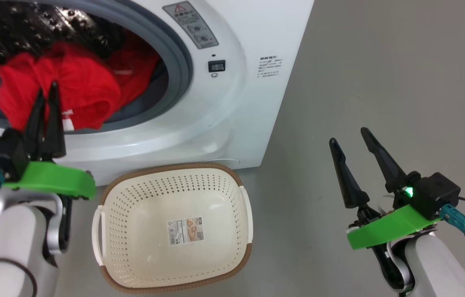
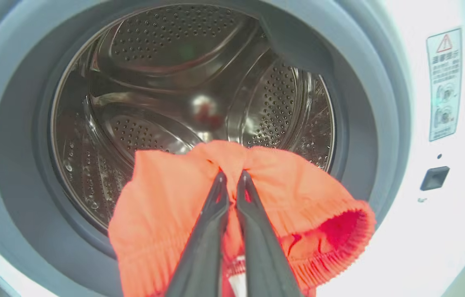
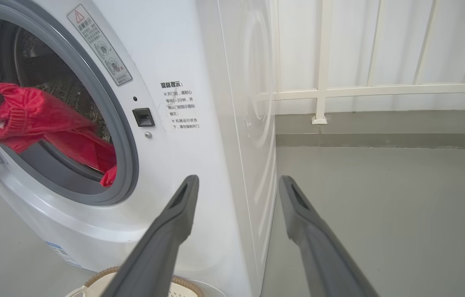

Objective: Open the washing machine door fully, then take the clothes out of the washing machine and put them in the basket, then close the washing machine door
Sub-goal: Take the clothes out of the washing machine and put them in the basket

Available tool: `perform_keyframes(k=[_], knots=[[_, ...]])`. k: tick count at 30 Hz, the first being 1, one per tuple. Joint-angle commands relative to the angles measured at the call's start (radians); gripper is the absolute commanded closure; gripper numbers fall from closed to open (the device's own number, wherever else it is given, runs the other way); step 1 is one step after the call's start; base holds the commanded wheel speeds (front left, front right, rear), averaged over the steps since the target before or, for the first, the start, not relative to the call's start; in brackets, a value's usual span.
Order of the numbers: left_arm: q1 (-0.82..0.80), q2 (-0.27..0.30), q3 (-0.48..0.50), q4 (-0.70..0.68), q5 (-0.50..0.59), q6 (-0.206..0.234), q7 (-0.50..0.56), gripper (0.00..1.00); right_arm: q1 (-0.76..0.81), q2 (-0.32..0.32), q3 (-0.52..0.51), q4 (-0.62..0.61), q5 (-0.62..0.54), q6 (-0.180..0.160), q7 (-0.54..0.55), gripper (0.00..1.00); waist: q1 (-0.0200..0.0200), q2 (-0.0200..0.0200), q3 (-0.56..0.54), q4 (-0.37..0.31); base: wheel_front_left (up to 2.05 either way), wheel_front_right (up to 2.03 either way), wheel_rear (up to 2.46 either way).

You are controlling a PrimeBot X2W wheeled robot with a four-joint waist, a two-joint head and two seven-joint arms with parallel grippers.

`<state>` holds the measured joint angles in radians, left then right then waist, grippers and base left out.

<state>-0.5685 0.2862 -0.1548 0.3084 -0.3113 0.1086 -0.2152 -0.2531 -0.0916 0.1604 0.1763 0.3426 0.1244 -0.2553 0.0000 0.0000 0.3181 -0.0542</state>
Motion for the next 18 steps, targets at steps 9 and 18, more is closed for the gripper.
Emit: perform_keyframes(k=[9, 18], knots=[[0.143, 0.04, 0.006, -0.3, 0.004, 0.055, 0.099, 1.0, 0.018, 0.003, 0.021, -0.022, 0.011, 0.006, -0.006, 0.0, 0.0, 0.0, -0.018, 0.011, 0.0, 0.0, 0.0], [0.258, 0.023, -0.021, -0.518, -0.003, 0.109, 0.22, 1.0, 0.011, 0.006, 0.019, -0.035, 0.009, 0.006, -0.006, 0.0, 0.0, 0.0, 0.021, 0.013, 0.0, 0.0, 0.0]])
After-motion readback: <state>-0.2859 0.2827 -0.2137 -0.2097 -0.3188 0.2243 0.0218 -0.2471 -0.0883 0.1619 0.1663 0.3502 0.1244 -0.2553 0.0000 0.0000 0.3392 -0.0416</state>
